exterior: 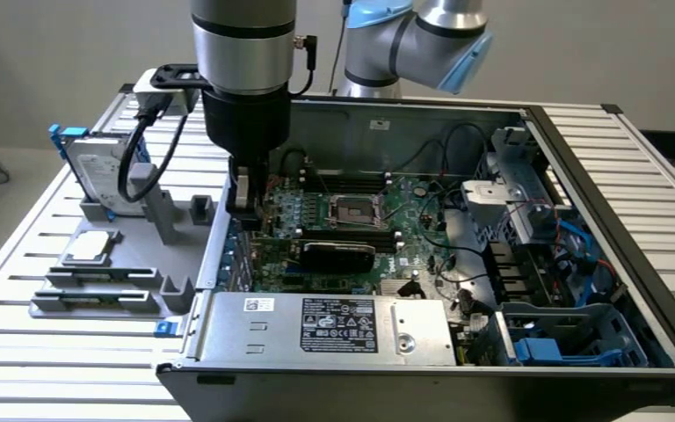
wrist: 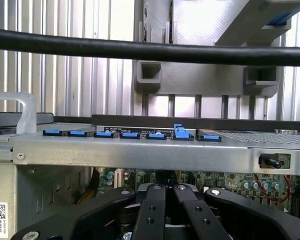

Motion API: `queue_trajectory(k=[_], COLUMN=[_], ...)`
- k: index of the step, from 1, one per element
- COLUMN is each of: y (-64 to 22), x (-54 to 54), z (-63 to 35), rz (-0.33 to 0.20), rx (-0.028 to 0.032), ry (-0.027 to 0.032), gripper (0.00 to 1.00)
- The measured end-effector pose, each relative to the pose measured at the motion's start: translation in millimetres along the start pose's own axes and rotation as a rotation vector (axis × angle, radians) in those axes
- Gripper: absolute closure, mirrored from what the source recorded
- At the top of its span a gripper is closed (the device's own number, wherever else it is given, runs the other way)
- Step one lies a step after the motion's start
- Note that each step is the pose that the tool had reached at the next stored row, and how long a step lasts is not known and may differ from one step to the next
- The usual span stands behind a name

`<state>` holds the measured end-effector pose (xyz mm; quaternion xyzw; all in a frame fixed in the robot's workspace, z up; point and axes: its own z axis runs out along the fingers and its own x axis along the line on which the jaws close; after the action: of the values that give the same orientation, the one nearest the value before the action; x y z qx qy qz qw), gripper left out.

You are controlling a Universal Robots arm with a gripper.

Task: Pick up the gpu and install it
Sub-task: 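Press down on the gpu until it lock into place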

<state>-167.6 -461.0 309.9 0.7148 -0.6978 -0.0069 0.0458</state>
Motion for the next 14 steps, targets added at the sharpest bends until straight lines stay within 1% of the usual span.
queue_trajectory(k=[2,3,6,8,14], y=[0.0,0.0,0.0,0.1,0.1], x=[0.0,0.0,0.4,0.9,2.6], z=[0.1,0.2,0.3,0.4,1.5], rz=[0.000,0.000,0.000,0.001,0.001], rx=[0.0003,0.0005,0.0003,0.0003,0.0002], ry=[0.0002,0.0013,0.0071,0.0095,0.0134], gripper=[0.89,0.89,0.89,0.89,0.89])
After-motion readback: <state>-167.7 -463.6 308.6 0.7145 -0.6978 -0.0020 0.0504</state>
